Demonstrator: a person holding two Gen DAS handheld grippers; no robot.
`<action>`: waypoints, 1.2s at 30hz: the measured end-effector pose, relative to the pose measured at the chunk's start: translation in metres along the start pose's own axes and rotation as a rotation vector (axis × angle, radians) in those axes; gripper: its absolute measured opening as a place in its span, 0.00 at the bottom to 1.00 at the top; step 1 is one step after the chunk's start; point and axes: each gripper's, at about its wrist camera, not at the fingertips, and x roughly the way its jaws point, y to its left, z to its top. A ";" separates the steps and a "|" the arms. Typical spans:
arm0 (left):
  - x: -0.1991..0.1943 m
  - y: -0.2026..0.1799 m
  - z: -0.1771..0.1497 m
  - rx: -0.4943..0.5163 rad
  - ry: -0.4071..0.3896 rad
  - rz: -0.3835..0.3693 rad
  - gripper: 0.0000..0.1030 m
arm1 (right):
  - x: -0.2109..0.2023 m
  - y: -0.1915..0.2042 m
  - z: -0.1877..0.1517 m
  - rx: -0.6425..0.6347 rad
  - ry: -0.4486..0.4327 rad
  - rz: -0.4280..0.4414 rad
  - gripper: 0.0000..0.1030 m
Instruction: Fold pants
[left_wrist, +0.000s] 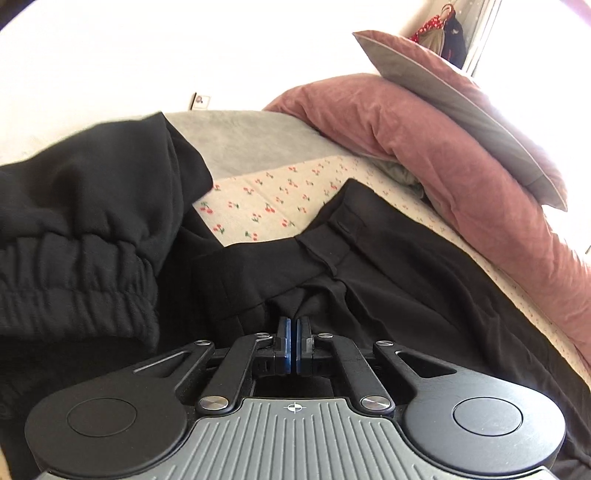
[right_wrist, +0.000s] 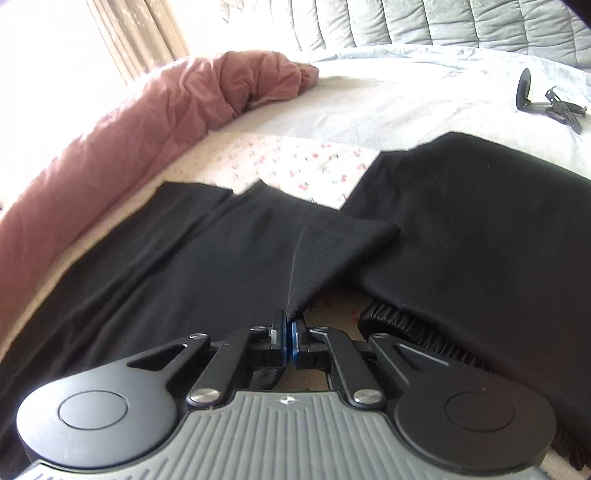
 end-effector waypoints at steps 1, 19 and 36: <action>-0.005 0.004 0.000 -0.005 -0.006 0.007 0.01 | -0.010 0.001 0.003 -0.003 -0.021 0.027 0.00; -0.041 -0.026 -0.009 0.123 -0.014 -0.058 0.54 | -0.049 0.025 -0.008 -0.198 -0.156 -0.202 0.48; 0.042 -0.160 0.035 0.369 0.107 -0.219 0.81 | -0.007 0.091 -0.028 -0.351 0.022 0.056 0.51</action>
